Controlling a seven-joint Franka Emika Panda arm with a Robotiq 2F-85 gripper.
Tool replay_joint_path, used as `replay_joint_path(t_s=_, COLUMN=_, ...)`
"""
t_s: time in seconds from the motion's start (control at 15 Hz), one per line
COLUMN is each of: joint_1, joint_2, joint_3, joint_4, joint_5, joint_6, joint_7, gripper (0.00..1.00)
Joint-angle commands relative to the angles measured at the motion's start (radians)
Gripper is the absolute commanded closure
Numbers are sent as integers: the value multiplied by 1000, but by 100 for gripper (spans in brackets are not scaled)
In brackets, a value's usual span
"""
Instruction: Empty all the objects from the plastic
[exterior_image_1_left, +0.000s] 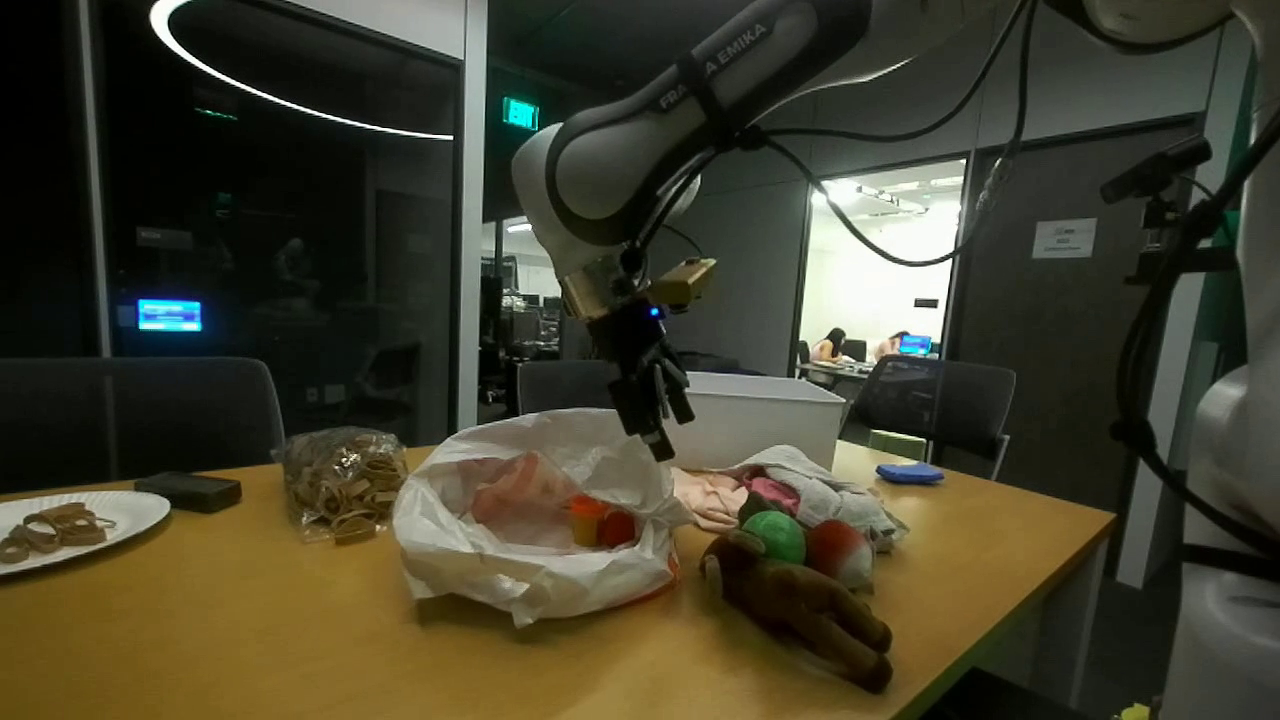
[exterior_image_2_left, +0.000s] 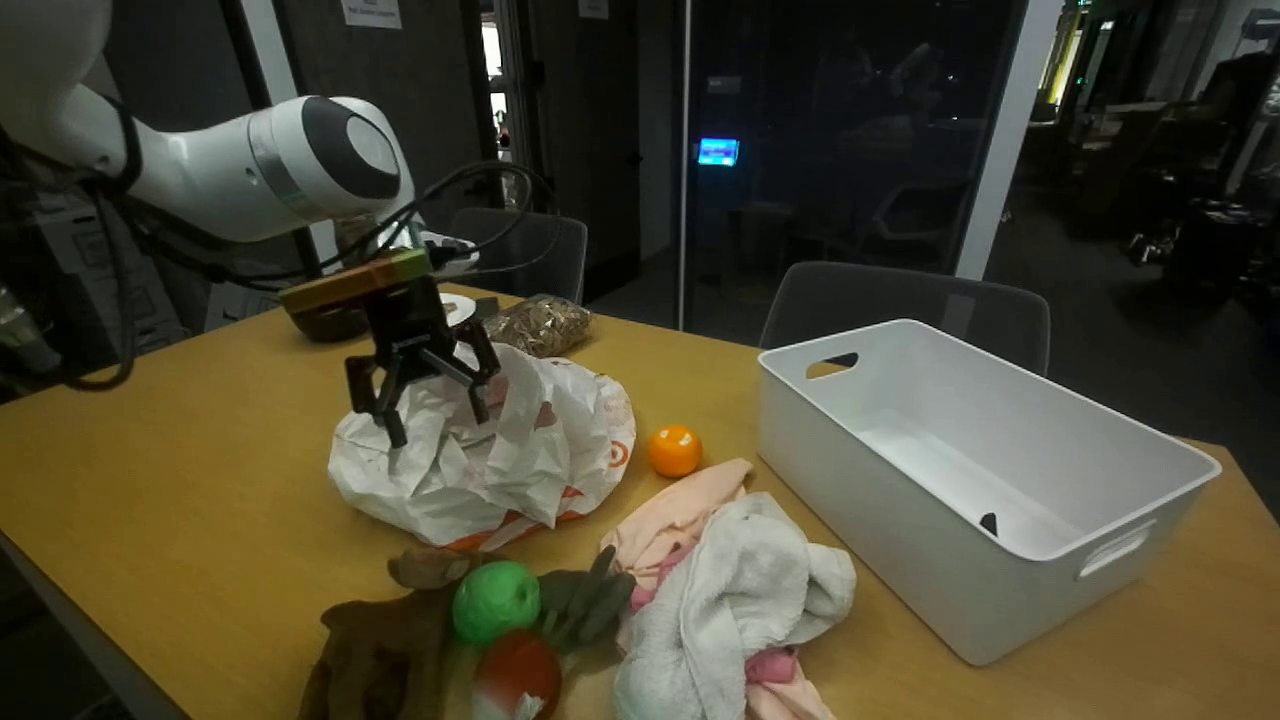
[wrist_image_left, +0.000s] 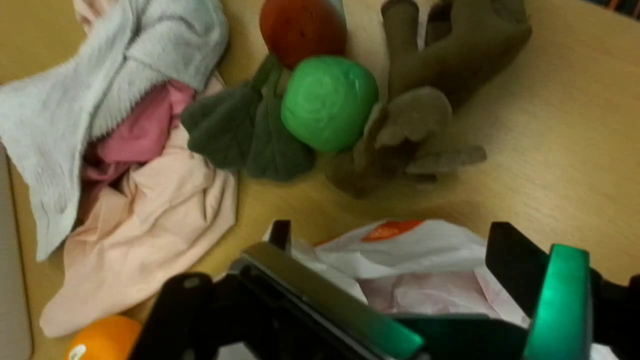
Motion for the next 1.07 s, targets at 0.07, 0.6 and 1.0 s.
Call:
replay_joint_path(t_s=0.07, joint_1=-17, joint_2=27, joint_3=-11, joint_4=15, joint_5=143, joint_6=226, joint_7=-12, gripper=0)
replay_joint_path(t_s=0.6, joint_1=-37, joint_2=182, joint_3=-7, joint_4=73, joint_5=521, joint_6=310, joint_7=-28, gripper=0)
replay_joint_path(t_s=1.0, joint_1=-17, joint_2=228, joint_3=-46, joint_4=67, joint_5=419, joint_6=356, joint_7=61, gripper=0)
